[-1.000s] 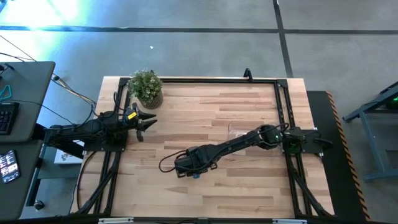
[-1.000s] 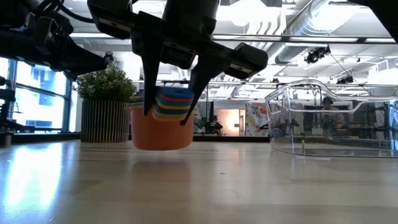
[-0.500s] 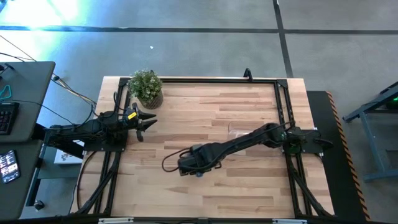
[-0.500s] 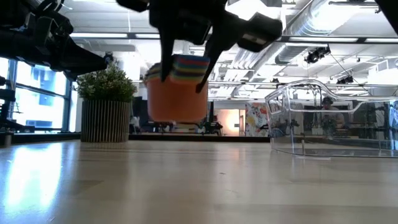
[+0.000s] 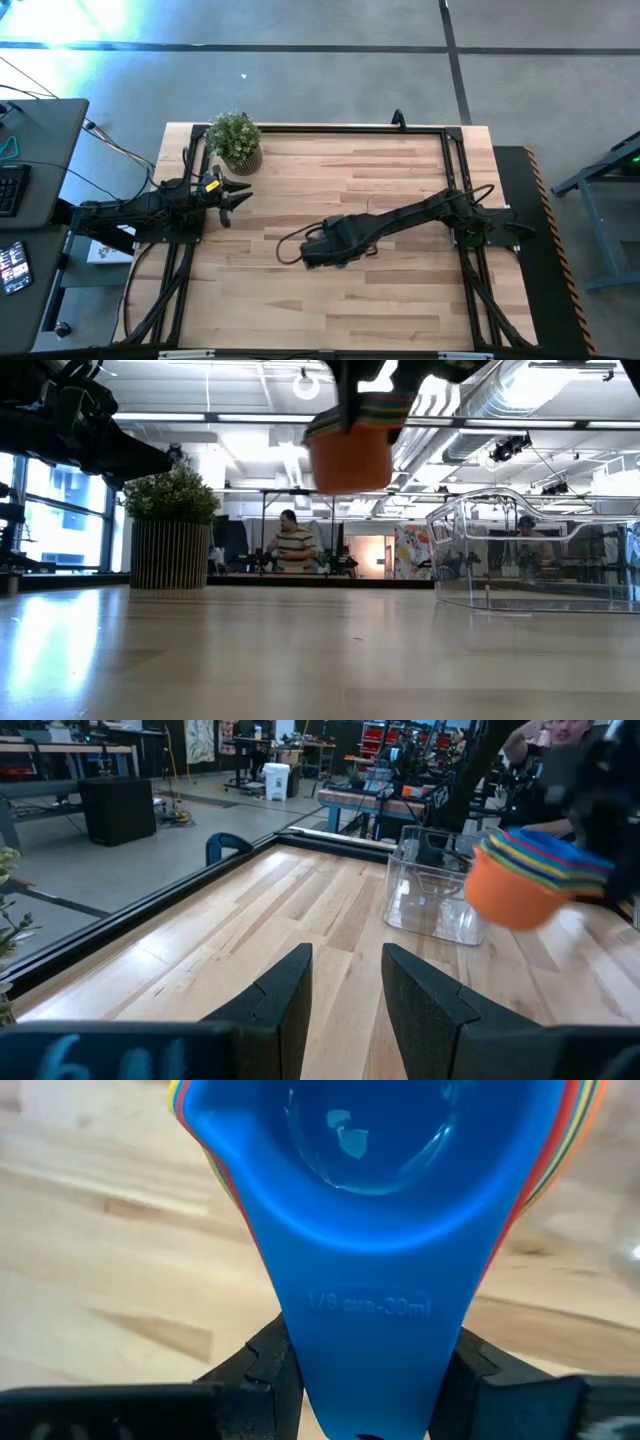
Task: Nest measuring cups in basket
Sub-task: Put the nested measuring cups into the transparent bin
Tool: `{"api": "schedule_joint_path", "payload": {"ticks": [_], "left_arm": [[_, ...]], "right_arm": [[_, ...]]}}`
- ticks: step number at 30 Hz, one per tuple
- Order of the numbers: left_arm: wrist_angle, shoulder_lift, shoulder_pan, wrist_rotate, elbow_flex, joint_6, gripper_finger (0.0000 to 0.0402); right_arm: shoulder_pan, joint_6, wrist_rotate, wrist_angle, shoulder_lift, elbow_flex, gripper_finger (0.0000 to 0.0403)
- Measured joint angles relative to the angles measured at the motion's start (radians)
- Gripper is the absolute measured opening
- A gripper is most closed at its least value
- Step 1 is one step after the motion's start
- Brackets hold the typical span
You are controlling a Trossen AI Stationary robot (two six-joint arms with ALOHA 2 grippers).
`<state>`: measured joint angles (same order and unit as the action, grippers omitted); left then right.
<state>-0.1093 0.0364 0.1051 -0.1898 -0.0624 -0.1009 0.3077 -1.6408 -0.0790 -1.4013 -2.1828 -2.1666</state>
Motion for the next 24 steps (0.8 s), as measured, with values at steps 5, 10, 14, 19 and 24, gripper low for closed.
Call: {"api": "schedule_joint_path", "payload": {"ticks": [5, 10, 14, 19, 24], "left_arm": [[0.0, 0.0, 0.0, 0.0, 0.0, 0.0, 0.0113], [0.0, 0.0, 0.0, 0.0, 0.0, 0.0, 0.0113], [0.0, 0.0, 0.0, 0.0, 0.0, 0.0, 0.0113], [0.0, 0.0, 0.0, 0.0, 0.0, 0.0, 0.0113], [0.0, 0.0, 0.0, 0.0, 0.0, 0.0, 0.0113]], "right_arm": [[-0.019, 0.035, -0.029, -0.114, 0.068, 0.0, 0.013], [-0.046, 0.104, -0.054, -0.166, 0.15, 0.02, 0.013], [-0.069, 0.16, -0.072, -0.177, 0.255, 0.115, 0.013], [-0.082, 0.176, -0.079, -0.172, 0.391, 0.275, 0.013], [-0.07, 0.164, -0.07, -0.138, 0.546, 0.472, 0.013]]}}
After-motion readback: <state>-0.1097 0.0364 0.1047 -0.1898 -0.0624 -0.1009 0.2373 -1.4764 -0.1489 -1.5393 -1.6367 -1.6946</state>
